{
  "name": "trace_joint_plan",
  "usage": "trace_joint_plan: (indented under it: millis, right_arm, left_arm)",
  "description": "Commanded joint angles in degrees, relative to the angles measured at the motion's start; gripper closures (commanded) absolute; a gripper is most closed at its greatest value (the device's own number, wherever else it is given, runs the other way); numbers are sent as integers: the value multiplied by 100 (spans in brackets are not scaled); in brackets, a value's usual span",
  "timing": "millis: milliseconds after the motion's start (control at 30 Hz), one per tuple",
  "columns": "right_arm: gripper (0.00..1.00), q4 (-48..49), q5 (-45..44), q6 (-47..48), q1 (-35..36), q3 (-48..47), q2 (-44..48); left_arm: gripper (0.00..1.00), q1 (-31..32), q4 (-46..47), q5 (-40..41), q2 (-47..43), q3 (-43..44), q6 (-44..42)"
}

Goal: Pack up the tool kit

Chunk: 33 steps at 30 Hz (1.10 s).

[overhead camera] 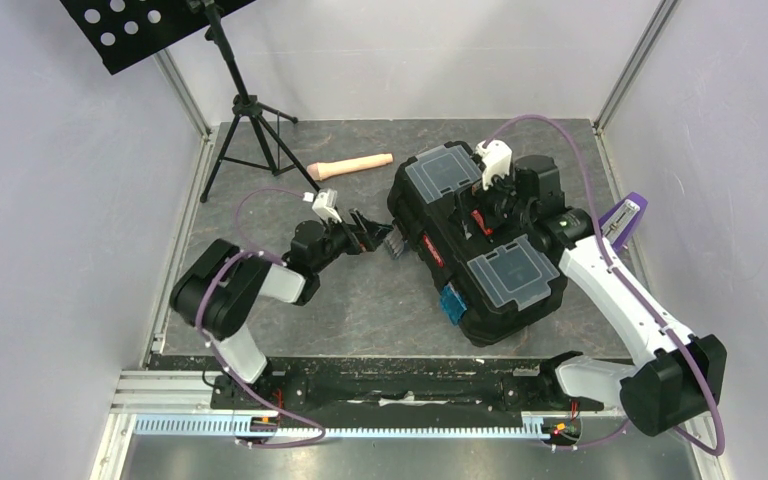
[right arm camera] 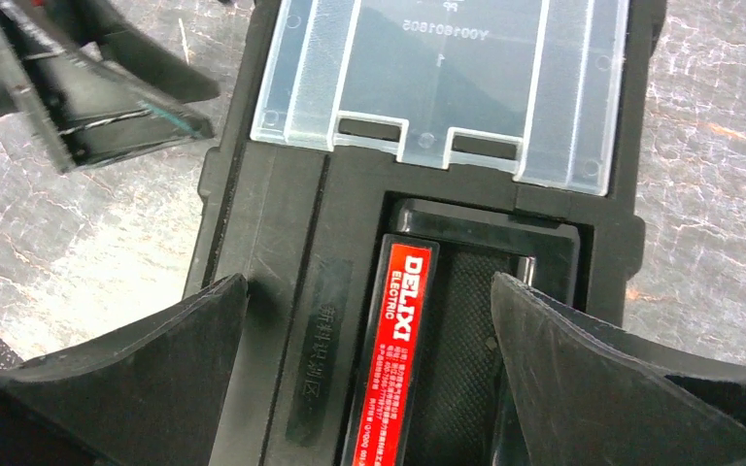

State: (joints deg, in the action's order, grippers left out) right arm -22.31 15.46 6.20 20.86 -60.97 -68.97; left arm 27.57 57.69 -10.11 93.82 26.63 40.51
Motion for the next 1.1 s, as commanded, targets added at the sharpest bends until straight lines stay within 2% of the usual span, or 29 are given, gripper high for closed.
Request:
trace_joint_plan:
  millis: [0, 67, 367, 933, 1067]
  right_arm:
    - [2, 130, 82, 83, 93, 169, 146]
    - [2, 122, 69, 113, 101, 205, 202]
    - [2, 104, 89, 202, 129, 231, 222]
    - [2, 142, 145, 224, 199, 242, 189]
    - [2, 143, 94, 235, 199, 247, 214]
  left_arm:
    - [1, -433, 2048, -1421, 1072, 535, -59]
    - [2, -555, 2327, -1743, 1374, 694, 54]
    - [4, -574, 2314, -2888, 2210, 1366, 181]
    - [7, -559, 2249, -3645, 2763, 1590, 312]
    - [11, -558, 2545, -3797, 2748, 1533, 554]
